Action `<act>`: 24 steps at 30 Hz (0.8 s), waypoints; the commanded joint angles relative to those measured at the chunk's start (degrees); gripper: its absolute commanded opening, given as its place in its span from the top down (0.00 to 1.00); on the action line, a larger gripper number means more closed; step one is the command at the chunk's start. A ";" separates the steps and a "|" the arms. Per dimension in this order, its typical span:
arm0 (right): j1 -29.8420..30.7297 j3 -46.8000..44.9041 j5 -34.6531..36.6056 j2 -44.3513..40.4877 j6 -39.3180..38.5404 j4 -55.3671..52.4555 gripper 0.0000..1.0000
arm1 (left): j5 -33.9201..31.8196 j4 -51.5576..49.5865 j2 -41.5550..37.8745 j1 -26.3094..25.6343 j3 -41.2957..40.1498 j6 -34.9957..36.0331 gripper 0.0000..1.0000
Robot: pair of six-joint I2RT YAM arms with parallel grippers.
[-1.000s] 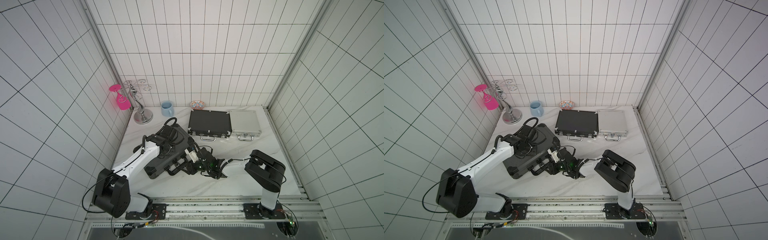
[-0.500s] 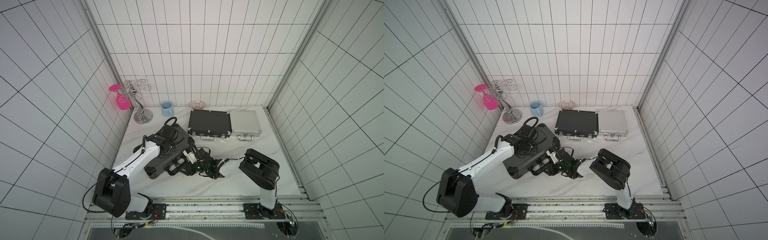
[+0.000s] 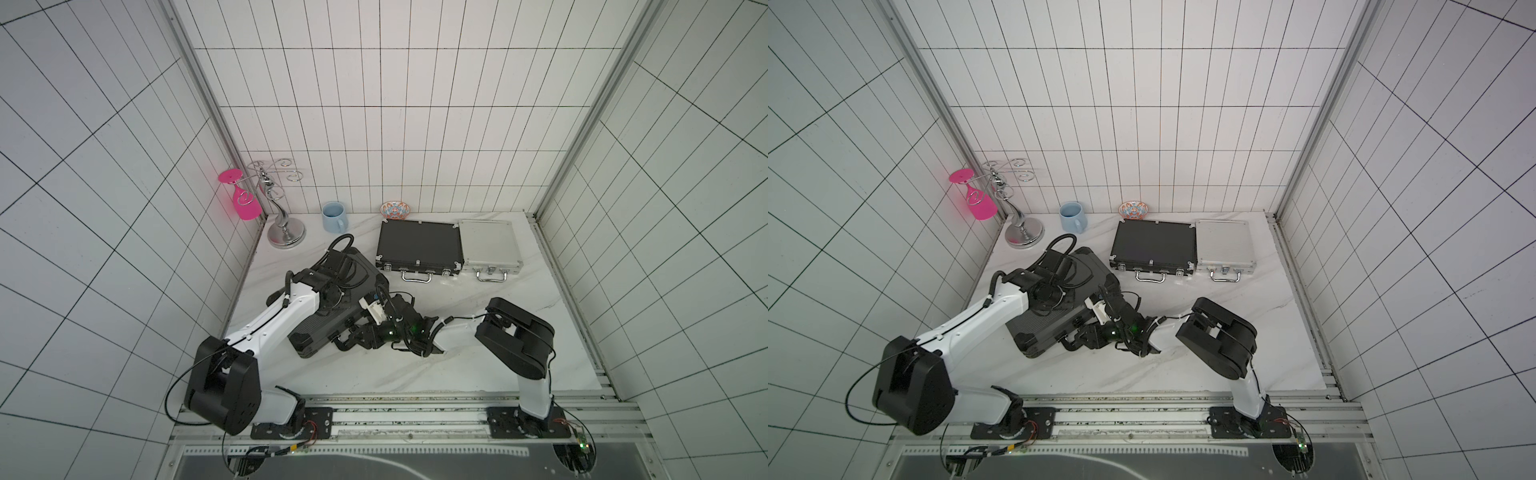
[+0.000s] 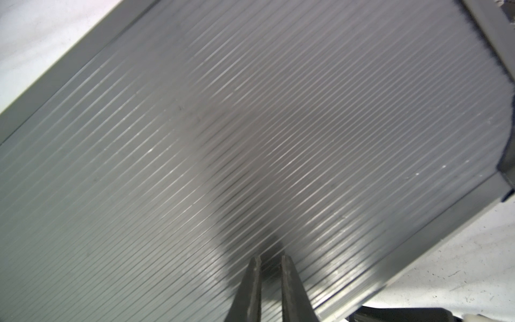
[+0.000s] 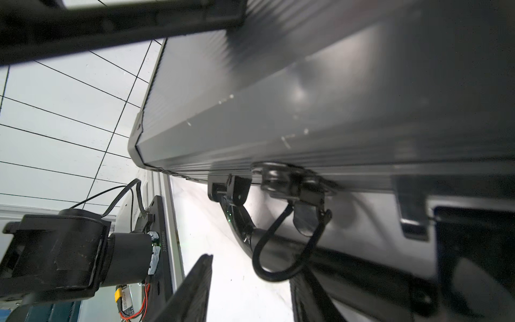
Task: Close the poker set cases
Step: Fasten the fastener on the poker set case.
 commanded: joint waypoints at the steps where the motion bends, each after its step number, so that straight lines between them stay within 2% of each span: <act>1: 0.41 5.37 -0.50 1.83 1.27 0.75 0.53 | 3.61 -3.65 4.65 0.39 -4.71 -0.23 0.84; 17: -0.62 12.36 1.72 3.31 3.96 1.11 0.52 | 3.24 -3.26 3.87 0.53 -5.00 -0.09 0.84; 24: -1.37 12.71 1.57 2.83 4.19 1.29 0.51 | 3.15 -3.05 3.60 1.02 -5.14 0.17 0.84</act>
